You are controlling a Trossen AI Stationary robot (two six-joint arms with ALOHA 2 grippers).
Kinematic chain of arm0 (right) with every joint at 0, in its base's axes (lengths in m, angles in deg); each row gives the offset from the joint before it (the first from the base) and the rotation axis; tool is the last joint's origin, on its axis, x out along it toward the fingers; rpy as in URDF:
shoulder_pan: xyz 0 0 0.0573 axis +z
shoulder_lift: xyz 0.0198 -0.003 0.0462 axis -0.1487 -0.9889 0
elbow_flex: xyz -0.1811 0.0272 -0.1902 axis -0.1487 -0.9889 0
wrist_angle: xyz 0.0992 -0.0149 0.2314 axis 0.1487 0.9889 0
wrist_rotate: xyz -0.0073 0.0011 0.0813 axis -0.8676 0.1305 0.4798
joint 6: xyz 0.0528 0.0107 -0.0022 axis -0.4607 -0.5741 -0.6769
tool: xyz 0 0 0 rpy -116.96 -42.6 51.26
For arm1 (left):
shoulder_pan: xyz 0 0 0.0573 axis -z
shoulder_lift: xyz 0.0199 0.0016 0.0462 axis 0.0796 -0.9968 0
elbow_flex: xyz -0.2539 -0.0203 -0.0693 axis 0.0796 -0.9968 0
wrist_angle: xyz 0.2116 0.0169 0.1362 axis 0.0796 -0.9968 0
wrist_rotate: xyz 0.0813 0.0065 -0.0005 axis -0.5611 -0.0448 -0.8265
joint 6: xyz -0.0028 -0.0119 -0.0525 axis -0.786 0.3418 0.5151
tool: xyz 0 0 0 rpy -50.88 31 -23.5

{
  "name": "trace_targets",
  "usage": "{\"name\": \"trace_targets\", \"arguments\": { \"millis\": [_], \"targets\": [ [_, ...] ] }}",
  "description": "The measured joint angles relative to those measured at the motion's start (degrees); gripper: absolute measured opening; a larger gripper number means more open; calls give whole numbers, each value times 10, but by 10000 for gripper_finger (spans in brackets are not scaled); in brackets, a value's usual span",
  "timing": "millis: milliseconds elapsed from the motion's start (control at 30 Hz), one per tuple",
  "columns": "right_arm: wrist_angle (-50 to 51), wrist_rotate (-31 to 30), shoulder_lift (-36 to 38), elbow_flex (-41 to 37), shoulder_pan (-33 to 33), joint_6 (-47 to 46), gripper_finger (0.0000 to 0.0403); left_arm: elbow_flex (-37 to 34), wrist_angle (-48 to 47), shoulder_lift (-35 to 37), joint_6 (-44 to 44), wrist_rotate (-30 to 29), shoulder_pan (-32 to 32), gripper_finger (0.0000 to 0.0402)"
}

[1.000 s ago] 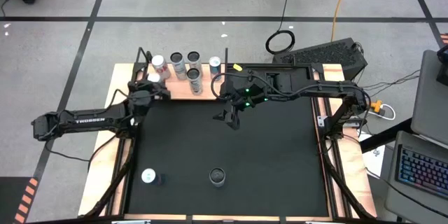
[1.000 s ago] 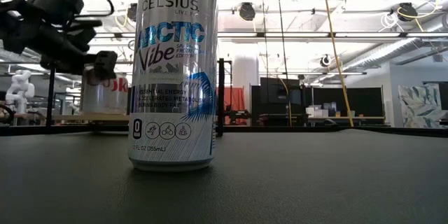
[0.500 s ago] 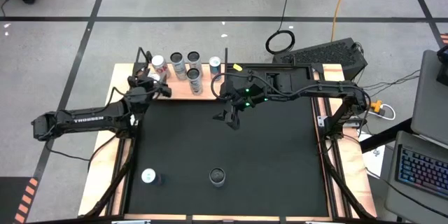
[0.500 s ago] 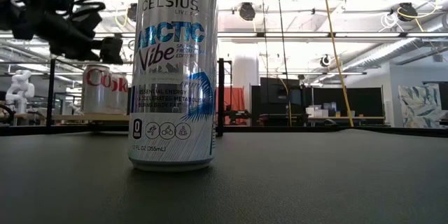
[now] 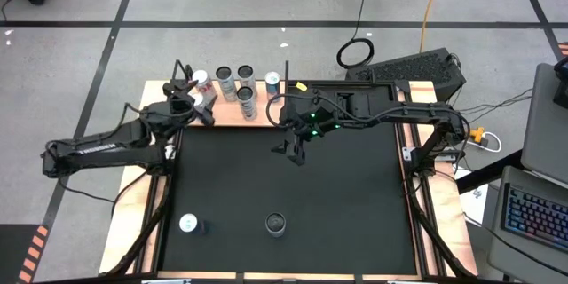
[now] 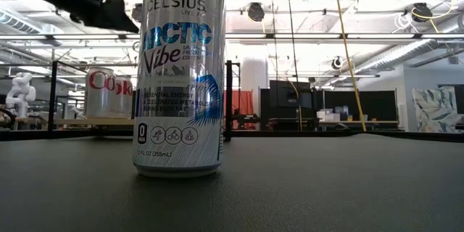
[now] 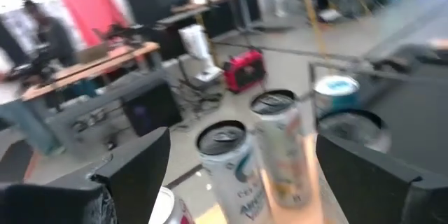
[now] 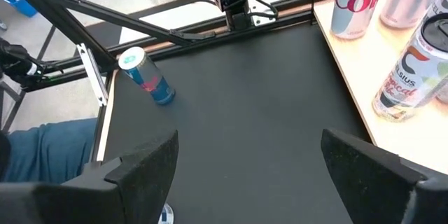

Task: Place canned beverage on shelf
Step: Put the red silver soda can on the shelf aligned with the red silver soda can

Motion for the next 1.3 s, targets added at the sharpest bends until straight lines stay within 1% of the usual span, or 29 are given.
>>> {"name": "trace_targets", "arguments": {
  "millis": [33, 100, 233, 300, 500, 600, 800, 933, 1000, 1067, 1300],
  "targets": [
    [1, 0, 0, 0, 0, 0, 329, 13, -30, 2, 4, 10, 2, 362],
    [1, 0, 0, 0, 2, 0, 329, 39, -77, 7, 45, 36, 5, 362],
    [2, 0, 0, 0, 4, 0, 329, 83, -176, 25, 111, 120, 10, 362],
    [2, 0, 0, 0, 4, 0, 329, 97, -227, 34, 141, 148, 11, 362],
    [4, 0, 0, 0, 4, 0, 329, 107, -355, 40, 190, 168, 11, 354],
    [6, 0, 0, 0, 4, 0, 329, 107, -385, 40, 200, 153, 10, 353],
    [7, 0, 0, 0, 4, 0, 329, 107, -389, 40, 200, 75, 10, 352],
    [7, 0, 0, 0, 4, 0, 329, 107, -399, 39, 200, 61, 10, 352],
    [7, 0, 0, 0, 4, 0, 329, 107, -414, 37, 211, 24, 9, 352],
    [7, 0, 0, 0, 4, 0, 329, 107, -426, 29, 243, -14, 6, 352],
    [7, 0, 0, 0, 4, 0, 329, 107, -416, -14, 269, -15, -33, 352]
  ]
}}
